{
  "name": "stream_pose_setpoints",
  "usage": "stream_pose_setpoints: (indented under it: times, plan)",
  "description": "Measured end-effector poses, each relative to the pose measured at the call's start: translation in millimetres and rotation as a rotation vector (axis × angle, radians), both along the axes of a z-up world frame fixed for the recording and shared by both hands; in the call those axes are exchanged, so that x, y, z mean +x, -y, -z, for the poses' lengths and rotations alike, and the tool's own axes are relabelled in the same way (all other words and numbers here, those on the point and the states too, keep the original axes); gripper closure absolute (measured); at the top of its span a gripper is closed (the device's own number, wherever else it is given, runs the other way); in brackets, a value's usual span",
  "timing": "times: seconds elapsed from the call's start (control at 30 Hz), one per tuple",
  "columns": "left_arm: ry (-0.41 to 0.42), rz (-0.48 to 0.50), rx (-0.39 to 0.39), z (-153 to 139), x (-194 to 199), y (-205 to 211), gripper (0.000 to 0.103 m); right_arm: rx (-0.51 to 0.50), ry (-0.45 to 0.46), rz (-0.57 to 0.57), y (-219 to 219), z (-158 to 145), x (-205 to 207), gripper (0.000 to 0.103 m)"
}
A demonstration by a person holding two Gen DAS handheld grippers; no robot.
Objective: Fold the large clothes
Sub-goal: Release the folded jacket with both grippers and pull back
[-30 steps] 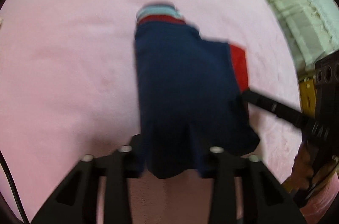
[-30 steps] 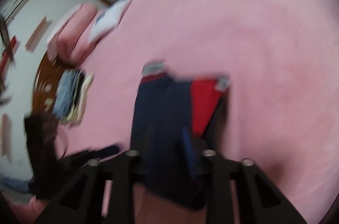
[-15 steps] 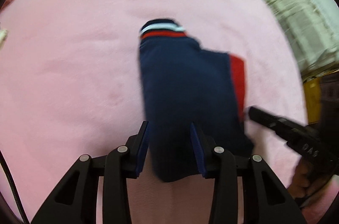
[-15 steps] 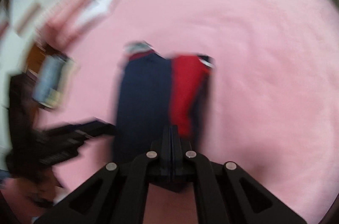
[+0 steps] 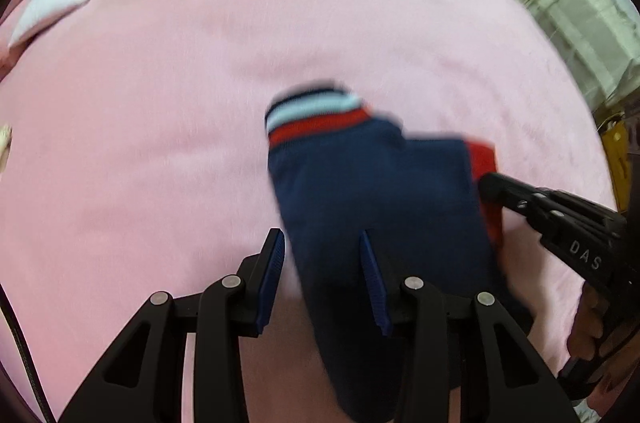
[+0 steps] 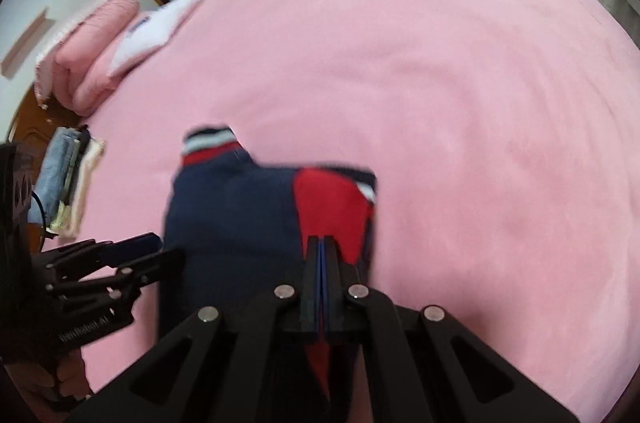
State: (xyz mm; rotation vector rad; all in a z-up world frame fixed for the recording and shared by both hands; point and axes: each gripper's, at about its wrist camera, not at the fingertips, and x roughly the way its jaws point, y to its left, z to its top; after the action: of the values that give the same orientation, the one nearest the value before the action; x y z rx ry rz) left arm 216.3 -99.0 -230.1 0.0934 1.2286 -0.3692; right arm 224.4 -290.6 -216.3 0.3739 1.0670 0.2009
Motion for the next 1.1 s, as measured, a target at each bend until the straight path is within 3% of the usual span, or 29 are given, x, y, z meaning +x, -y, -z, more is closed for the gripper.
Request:
stream_pose_setpoints:
  times: [0.07, 0.13, 0.27, 0.47, 0.57, 0.67, 0.8, 0.93, 1.0, 1.07, 1.1]
  plan:
    - [0.005, -0.027, -0.073, -5, 12, -1, 0.065, 0.092, 0.041, -0.032, -5, -4, 9, 0.103]
    - [-0.042, -0.069, -0.109, 6, 33, 2, 0.065, 0.150, 0.017, -0.062, -15, 3, 19, 0.103]
    - [-0.092, -0.124, -0.116, 26, 50, 1, 0.064, 0.005, -0.083, -0.075, -40, 28, 38, 0.103]
    - [-0.004, -0.165, -0.067, 19, 43, -17, 0.061, -0.037, -0.032, 0.042, -18, 23, 24, 0.103]
    - [0.027, -0.216, 0.002, 11, 32, -25, 0.061, -0.223, -0.016, 0.082, -19, 10, 12, 0.103]
    - [0.029, -0.265, 0.075, 1, 14, -41, 0.061, -0.183, -0.059, 0.129, -9, 1, -1, 0.099]
    - [-0.016, -0.292, 0.047, -13, -13, -49, 0.060, -0.116, -0.140, 0.150, 1, -6, -29, 0.099]
    - [-0.052, -0.278, 0.088, -19, -48, -43, 0.047, -0.116, -0.216, 0.142, -16, -8, -62, 0.098]
    - [-0.067, -0.264, 0.106, -22, -65, -39, 0.047, -0.089, -0.229, 0.127, -19, -16, -78, 0.090]
    - [-0.091, -0.253, 0.127, -27, -82, -33, 0.040, -0.091, -0.240, 0.111, -25, -22, -95, 0.061]
    - [-0.095, -0.255, 0.127, -30, -88, -38, 0.038, -0.096, -0.243, 0.105, -28, -26, -100, 0.055]
